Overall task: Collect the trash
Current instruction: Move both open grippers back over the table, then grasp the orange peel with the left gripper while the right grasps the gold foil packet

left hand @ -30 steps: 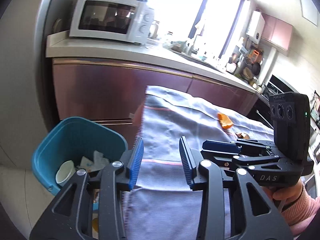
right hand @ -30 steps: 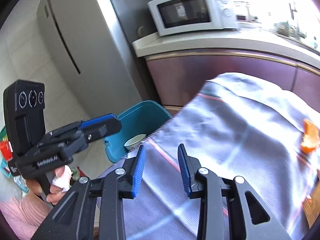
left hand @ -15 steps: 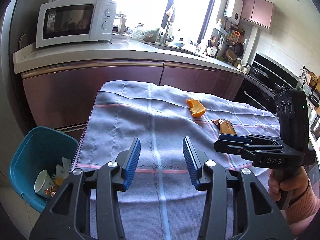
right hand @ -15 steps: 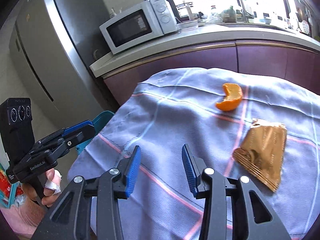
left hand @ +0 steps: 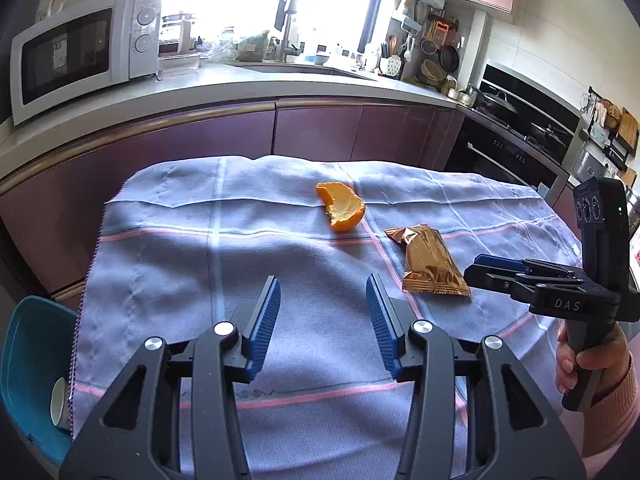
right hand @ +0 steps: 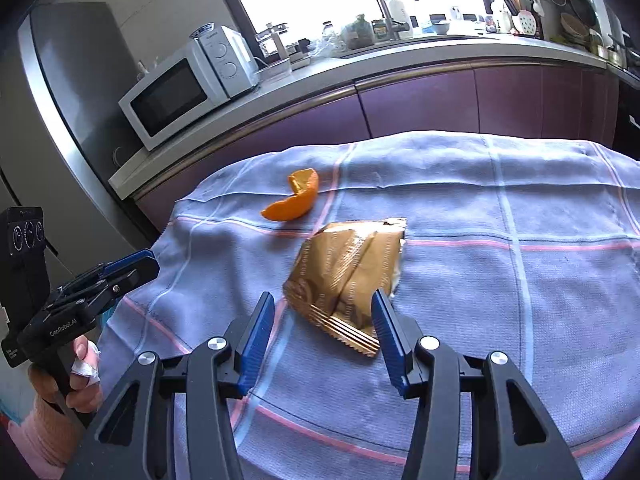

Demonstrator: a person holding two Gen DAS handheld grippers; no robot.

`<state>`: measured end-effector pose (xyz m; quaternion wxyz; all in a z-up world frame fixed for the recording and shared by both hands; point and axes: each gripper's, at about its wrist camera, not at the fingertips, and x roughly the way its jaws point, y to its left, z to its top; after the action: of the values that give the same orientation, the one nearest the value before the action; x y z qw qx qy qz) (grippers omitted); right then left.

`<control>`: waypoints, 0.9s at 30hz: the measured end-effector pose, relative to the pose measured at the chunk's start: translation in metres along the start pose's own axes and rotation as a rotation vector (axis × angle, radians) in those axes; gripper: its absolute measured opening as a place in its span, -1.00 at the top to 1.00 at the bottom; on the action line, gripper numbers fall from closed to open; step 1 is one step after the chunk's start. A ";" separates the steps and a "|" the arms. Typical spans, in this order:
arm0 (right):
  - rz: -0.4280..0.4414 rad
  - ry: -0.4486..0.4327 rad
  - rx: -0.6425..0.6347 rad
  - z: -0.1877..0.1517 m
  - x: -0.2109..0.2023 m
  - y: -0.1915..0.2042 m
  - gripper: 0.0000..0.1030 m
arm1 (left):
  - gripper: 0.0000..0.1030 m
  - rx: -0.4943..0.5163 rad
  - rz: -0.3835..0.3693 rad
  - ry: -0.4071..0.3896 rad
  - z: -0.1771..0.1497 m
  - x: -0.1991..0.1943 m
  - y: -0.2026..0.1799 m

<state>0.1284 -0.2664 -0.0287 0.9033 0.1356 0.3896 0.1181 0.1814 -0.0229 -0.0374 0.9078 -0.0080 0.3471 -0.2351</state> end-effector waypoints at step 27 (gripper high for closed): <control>0.025 0.045 0.068 0.007 0.029 -0.025 -0.12 | 0.41 0.153 0.002 0.115 0.058 0.121 -0.042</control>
<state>0.1555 -0.2812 -0.0523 0.8876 0.1682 0.4120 0.1191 0.2789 -0.1207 -0.0620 0.8846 0.0751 0.3796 -0.2602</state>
